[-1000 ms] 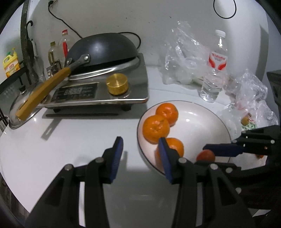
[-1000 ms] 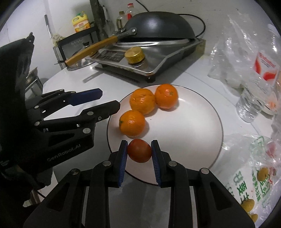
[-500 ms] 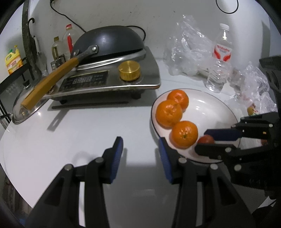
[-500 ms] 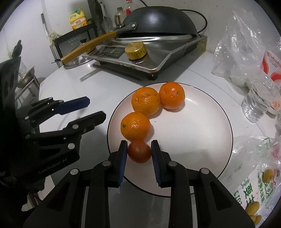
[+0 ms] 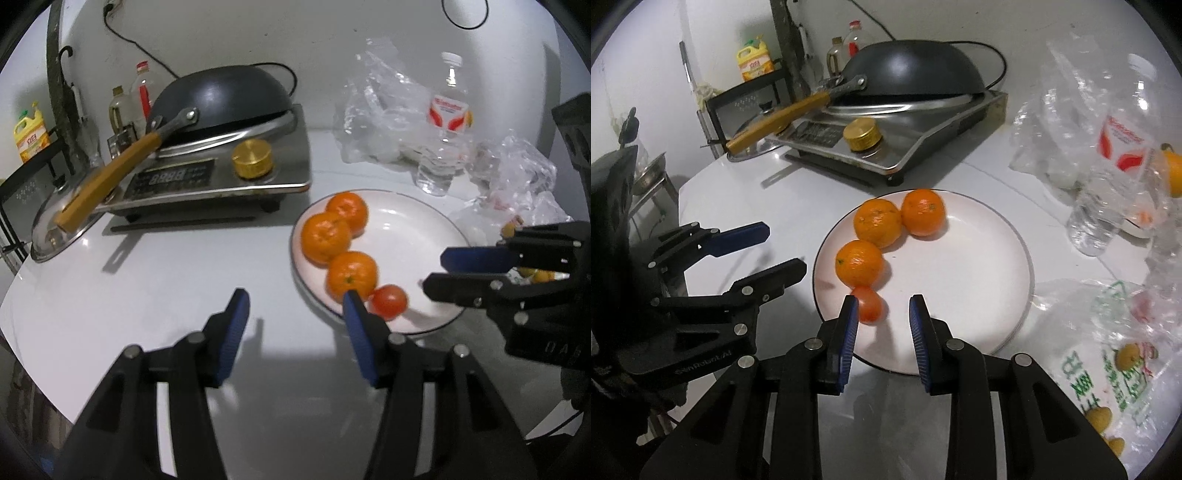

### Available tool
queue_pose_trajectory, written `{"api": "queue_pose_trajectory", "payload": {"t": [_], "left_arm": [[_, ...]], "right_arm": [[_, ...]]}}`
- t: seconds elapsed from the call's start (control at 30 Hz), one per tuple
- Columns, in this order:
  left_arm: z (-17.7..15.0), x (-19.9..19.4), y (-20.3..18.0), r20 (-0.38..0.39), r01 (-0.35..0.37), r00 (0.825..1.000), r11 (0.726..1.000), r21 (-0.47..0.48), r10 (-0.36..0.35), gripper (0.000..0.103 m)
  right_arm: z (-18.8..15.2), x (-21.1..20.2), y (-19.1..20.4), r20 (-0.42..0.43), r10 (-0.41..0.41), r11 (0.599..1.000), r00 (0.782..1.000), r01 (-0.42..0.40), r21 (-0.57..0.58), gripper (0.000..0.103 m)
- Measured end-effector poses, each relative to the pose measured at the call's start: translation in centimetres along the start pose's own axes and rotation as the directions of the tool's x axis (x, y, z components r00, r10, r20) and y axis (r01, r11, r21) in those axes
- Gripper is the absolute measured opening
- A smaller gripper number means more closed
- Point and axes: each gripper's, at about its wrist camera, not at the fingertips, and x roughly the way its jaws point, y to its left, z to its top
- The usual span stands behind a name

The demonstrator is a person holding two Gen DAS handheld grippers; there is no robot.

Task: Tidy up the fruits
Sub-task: 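Lower the red tomato onto the plate and open the right tool, then move both open tools back to the fruit on the plastic bag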

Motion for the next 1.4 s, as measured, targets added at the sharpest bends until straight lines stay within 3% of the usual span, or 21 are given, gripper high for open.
{"api": "queue_pose_trajectory", "payload": {"t": [0.57, 1.4], "left_arm": [[1.1, -2.0, -7.8, 0.026, 0.077, 0.996, 0.991, 0.110, -0.080, 0.054], [2.0, -1.5, -19.0, -0.045, 0.225, 0.974, 0.947, 0.231, -0.220, 0.054]], "right_arm": [[-3.9, -6.5, -5.3, 0.075, -0.071, 0.993, 0.995, 0.063, 0.104, 0.030], [-10.3, -12.2, -13.6, 0.105, -0.163, 0.960, 0.981, 0.134, 0.245, 0.030]]}}
